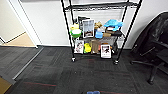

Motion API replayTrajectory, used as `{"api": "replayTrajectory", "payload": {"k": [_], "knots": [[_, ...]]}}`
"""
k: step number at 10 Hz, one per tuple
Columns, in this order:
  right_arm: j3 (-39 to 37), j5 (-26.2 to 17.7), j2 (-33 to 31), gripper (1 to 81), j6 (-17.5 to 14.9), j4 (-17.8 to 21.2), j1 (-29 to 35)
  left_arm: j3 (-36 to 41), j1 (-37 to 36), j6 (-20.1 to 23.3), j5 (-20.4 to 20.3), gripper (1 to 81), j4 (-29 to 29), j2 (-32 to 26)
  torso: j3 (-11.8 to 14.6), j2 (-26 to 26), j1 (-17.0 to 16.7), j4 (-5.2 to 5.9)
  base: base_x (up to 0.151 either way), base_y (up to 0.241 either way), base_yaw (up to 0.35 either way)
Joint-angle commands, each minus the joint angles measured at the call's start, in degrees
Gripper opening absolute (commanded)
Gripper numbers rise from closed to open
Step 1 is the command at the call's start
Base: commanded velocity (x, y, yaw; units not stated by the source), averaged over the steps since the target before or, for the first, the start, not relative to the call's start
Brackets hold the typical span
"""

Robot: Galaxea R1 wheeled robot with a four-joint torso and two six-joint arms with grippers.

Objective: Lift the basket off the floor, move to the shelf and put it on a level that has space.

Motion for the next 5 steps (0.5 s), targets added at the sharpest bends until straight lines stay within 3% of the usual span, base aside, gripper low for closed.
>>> {"api": "replayTrajectory", "payload": {"k": [1,3,4,5], "knots": [[2.23,-1.13,-1.31,1.0,0.65,5.01,3.46,14.43,-0.87,-0.31,2.07,1.0,-0.22,-6.65,0.00,0.00,0.00,0.00,0.000,0.000,0.000],[6.01,-0.08,-3.34,1.0,0.74,7.74,3.11,16.72,-0.60,-0.40,1.89,1.0,-0.22,-8.41,0.00,0.00,0.00,0.00,0.000,0.000,0.000],[8.53,0.44,-4.64,1.0,1.17,8.26,2.76,16.54,-0.60,-0.40,1.89,1.0,-0.31,-8.41,0.00,5.73,-3.69,0.02,0.000,0.000,0.000],[10.31,1.76,-5.79,1.0,2.14,8.26,2.41,16.19,-0.60,-0.40,1.89,1.0,-0.05,-8.32,0.00,5.97,-3.80,0.02,0.000,0.000,0.000]]}}
